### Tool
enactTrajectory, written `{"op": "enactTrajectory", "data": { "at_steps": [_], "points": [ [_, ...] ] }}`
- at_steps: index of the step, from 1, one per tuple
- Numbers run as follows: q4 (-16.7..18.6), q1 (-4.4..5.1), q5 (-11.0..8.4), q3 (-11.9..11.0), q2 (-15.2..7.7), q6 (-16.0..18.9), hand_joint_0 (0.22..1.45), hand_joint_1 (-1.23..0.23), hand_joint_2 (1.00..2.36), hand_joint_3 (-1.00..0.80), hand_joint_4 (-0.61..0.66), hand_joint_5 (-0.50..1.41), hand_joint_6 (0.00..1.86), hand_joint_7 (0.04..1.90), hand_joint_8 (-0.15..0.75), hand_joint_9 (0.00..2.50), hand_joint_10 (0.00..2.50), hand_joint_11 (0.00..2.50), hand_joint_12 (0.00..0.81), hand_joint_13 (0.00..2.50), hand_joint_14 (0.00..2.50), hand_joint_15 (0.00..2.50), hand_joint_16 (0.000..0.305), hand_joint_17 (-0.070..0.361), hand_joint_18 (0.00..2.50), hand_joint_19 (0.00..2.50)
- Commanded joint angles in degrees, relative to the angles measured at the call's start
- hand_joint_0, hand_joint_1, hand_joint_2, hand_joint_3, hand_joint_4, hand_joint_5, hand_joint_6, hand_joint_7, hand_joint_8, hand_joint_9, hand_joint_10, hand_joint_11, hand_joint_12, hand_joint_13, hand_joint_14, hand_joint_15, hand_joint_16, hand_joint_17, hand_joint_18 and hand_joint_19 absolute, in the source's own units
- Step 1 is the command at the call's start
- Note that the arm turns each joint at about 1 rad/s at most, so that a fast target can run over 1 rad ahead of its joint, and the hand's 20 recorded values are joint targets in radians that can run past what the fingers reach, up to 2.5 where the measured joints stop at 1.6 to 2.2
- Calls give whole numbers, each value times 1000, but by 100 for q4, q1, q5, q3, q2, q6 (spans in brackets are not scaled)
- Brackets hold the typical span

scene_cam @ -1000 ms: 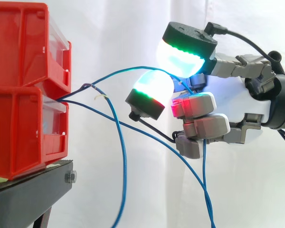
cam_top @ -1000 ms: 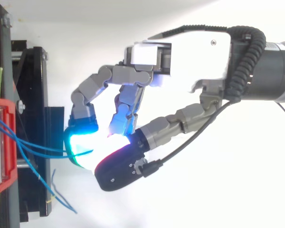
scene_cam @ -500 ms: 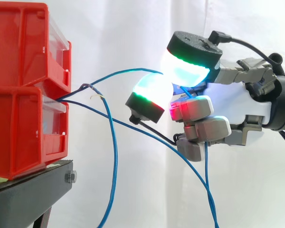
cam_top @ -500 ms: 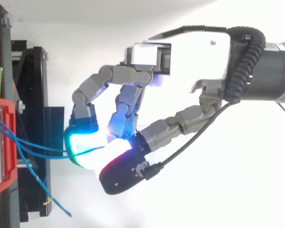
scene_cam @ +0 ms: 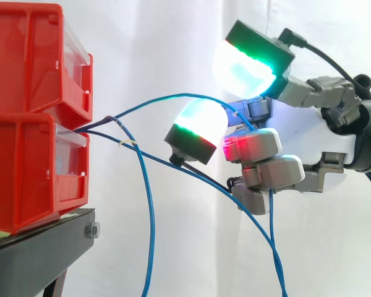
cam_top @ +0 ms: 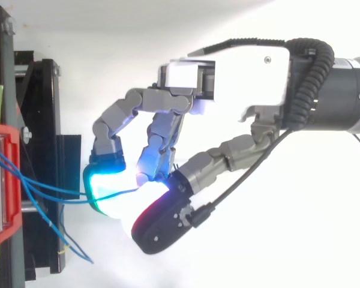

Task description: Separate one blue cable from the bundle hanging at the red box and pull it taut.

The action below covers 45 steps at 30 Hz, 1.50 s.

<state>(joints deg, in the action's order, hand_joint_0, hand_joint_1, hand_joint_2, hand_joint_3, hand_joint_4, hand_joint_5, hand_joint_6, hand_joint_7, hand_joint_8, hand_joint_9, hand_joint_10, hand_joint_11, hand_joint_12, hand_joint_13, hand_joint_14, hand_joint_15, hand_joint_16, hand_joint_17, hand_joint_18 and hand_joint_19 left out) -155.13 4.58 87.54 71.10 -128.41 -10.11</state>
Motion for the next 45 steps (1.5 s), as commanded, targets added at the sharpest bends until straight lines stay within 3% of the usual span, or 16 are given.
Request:
{"op": "enactTrajectory", "data": {
  "at_steps": [1, 8, 14, 18, 21, 29, 36, 38, 45],
  "points": [
    [0, -1, 0, 0, 0, 0, 627, -582, 1006, -426, 171, -175, 797, 1034, 357, 1234, 23, 1100, 401, 1332, 27, 988, 48, 108, 1105, 817],
    [0, 7, 0, 0, 0, 0, 622, -721, 1023, -102, 128, -184, 863, 1130, 369, 1240, 23, 1116, 413, 1341, 27, 988, 50, 113, 1126, 798],
    [0, 7, 0, 0, 0, 0, 657, -766, 1020, -174, 109, -192, 870, 1078, 360, 1190, 25, 1147, 417, 1304, 28, 975, 49, 109, 1086, 794],
    [0, 16, 0, 0, 0, 0, 645, -784, 1014, -305, 164, -193, 864, 1085, 358, 1183, 25, 1139, 415, 1296, 27, 976, 48, 109, 1076, 804],
    [0, 16, 0, 0, 0, 0, 576, -692, 1008, -403, 178, -190, 861, 1073, 370, 1220, 24, 1105, 408, 1310, 27, 981, 50, 113, 1104, 817],
    [0, 16, 0, 0, 0, 0, 566, -482, 1002, -472, 171, -178, 832, 1063, 366, 1266, 23, 1081, 415, 1349, 26, 983, 52, 116, 1128, 822],
    [0, 16, 0, 0, 0, 9, 620, -583, 1018, -247, 160, -170, 810, 1105, 367, 1276, 24, 1094, 405, 1344, 26, 981, 50, 113, 1120, 818],
    [0, 25, 0, 0, 0, 0, 621, -690, 1019, -138, 178, -187, 839, 1068, 383, 1241, 23, 1090, 429, 1352, 25, 968, 55, 123, 1154, 784],
    [0, 34, -9, 0, 0, 0, 655, -755, 1020, -159, 164, -197, 854, 1066, 366, 1175, 23, 1144, 420, 1295, 27, 990, 50, 113, 1099, 800]
  ]
}}
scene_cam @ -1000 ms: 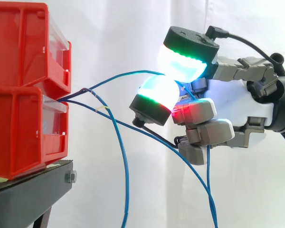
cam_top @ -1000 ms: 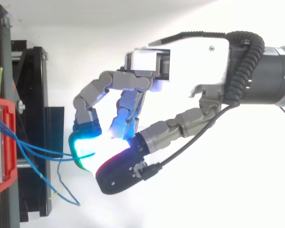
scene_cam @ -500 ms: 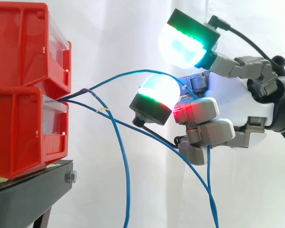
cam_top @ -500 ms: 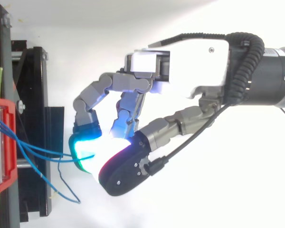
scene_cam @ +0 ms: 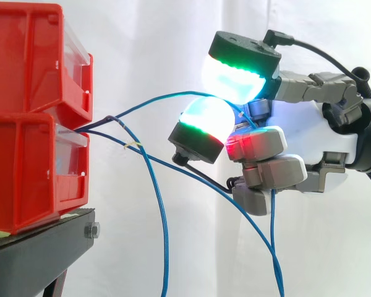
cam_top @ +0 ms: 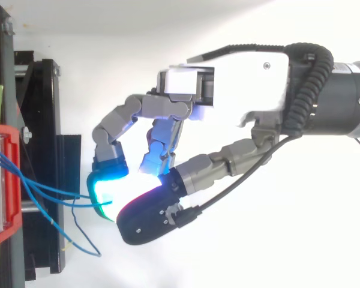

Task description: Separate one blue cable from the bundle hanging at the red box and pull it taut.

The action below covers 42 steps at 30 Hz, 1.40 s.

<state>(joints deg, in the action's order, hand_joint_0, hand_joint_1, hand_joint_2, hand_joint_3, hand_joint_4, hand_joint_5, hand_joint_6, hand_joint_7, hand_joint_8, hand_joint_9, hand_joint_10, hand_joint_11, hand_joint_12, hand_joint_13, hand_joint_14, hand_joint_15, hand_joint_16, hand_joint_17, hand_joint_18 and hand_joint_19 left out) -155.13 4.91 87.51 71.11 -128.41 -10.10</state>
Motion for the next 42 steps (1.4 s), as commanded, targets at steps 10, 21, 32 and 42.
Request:
{"op": "enactTrajectory", "data": {
  "at_steps": [10, 21, 32, 42],
  "points": [
    [-18, 19, -59, 0, 0, 8, 712, -827, 1015, -297, 156, -205, 861, 1015, 352, 1123, 23, 1156, 415, 1246, 28, 964, 50, 112, 1066, 780],
    [-44, 28, -164, 8, 0, 148, 732, -833, 1013, -332, 135, -206, 865, 1004, 351, 1114, 22, 1132, 415, 1236, 28, 962, 50, 111, 1059, 782],
    [-97, 63, -288, 0, 0, 377, 760, -852, 1012, -346, 84, -206, 866, 1017, 353, 1127, 23, 1158, 413, 1236, 27, 957, 48, 108, 1047, 770],
    [-123, 63, -314, 8, 0, 447, 779, -856, 1011, -372, 32, -207, 865, 1033, 340, 1182, 22, 1253, 409, 1251, 28, 961, 47, 105, 1042, 768]
  ]
}}
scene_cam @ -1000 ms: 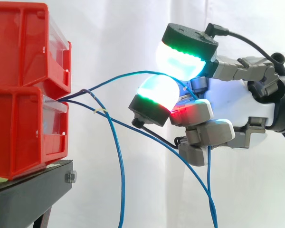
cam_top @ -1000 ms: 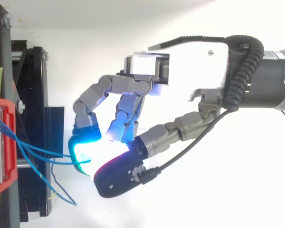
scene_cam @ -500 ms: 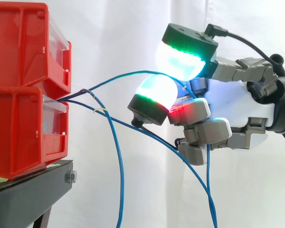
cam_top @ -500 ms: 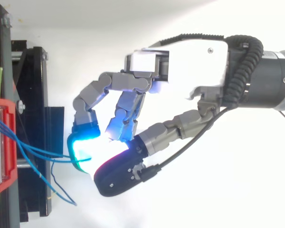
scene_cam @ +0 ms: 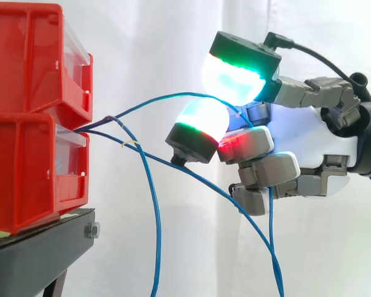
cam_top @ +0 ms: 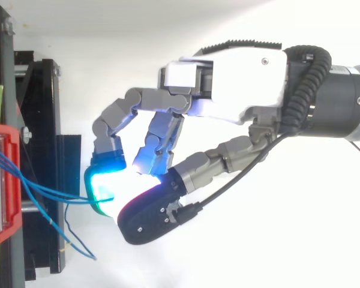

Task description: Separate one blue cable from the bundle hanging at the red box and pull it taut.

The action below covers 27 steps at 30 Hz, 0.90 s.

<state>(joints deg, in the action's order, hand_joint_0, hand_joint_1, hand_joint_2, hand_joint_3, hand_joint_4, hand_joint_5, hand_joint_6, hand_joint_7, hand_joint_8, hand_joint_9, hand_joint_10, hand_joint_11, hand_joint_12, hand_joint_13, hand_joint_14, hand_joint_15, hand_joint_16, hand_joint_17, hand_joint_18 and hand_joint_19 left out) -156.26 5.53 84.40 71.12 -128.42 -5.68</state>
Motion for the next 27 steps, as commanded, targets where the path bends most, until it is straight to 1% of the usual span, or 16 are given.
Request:
{"op": "enactTrajectory", "data": {
  "at_steps": [1, 10, 13, 18, 23, 27],
  "points": [
    [-10, 9, -3, 7, 1, 5, 781, -857, 1010, -373, 27, -207, 865, 1035, 340, 1191, 21, 1252, 405, 1259, 27, 969, 46, 105, 1041, 769],
    [-10, 9, -3, -2, 1, 23, 790, -865, 1010, -384, -34, -206, 864, 1026, 331, 1226, 23, 1268, 397, 1285, 28, 983, 45, 100, 1043, 772],
    [-10, 9, -3, -2, -8, 40, 783, -873, 1012, -354, -54, -202, 861, 1040, 326, 1243, 23, 1267, 393, 1292, 28, 989, 44, 100, 1044, 770],
    [-10, 18, -64, -2, 1, 93, 755, -887, 1019, -265, -150, -194, 855, 1118, 321, 1293, 24, 1279, 387, 1313, 29, 989, 43, 98, 1053, 774],
    [-10, 27, -152, -2, 1, 278, 750, -892, 1020, -241, -236, -190, 852, 1159, 317, 1336, 24, 1281, 379, 1324, 29, 995, 43, 96, 1055, 766],
    [-10, 27, -178, -2, -8, 401, 734, -895, 1025, -182, -326, -181, 846, 1212, 306, 1389, 26, 1266, 370, 1365, 28, 1012, 42, 94, 1063, 757]
  ]
}}
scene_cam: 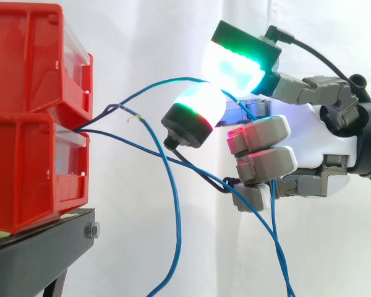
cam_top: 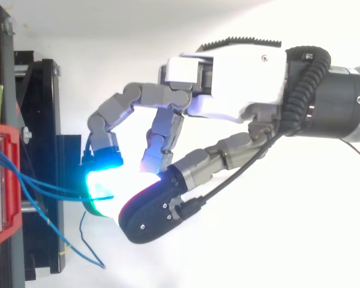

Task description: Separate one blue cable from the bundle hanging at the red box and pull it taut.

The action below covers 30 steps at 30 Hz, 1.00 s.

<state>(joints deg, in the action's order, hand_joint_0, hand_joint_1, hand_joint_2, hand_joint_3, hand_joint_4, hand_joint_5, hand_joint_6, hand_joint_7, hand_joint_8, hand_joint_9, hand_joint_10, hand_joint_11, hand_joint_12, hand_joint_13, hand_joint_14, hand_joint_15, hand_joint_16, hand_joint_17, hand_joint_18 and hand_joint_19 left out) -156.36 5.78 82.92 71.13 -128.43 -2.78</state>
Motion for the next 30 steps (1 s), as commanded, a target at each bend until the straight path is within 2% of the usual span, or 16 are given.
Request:
{"op": "enactTrajectory", "data": {
  "at_steps": [1, 6, 8, 15, 20, 25, 30],
  "points": [
    [1, 2, -39, -3, -6, 147, 731, -895, 1025, -173, -329, -180, 846, 1221, 305, 1409, 26, 1280, 369, 1373, 29, 1014, 42, 93, 1067, 758],
    [-43, 2, -83, 6, -6, 569, 729, -893, 1024, -167, -296, -179, 843, 1246, 307, 1454, 25, 1302, 369, 1420, 29, 1046, 40, 91, 1067, 729],
    [-78, 2, -83, -3, -6, 639, 731, -892, 1024, -175, -287, -179, 844, 1237, 306, 1474, 25, 1345, 368, 1455, 27, 1075, 40, 90, 1062, 729],
    [-96, 2, -83, 6, -6, 639, 737, -887, 1023, -187, -268, -181, 844, 1235, 302, 1482, 26, 1364, 354, 1492, 28, 1166, 40, 90, 1052, 720],
    [-105, 2, -83, 6, -6, 648, 727, -883, 1025, -145, -300, -179, 844, 1272, 305, 1482, 24, 1358, 349, 1505, 27, 1204, 40, 90, 1052, 727],
    [18, 2, -56, 200, -6, 665, 718, -876, 1025, -96, -328, -174, 846, 1302, 300, 1480, 24, 1336, 355, 1502, 26, 1197, 40, 89, 1052, 731],
    [212, 10, -83, 226, -6, 683, 713, -873, 1025, -70, -340, -171, 846, 1326, 299, 1481, 24, 1310, 347, 1497, 28, 1198, 40, 89, 1053, 742]
  ]
}}
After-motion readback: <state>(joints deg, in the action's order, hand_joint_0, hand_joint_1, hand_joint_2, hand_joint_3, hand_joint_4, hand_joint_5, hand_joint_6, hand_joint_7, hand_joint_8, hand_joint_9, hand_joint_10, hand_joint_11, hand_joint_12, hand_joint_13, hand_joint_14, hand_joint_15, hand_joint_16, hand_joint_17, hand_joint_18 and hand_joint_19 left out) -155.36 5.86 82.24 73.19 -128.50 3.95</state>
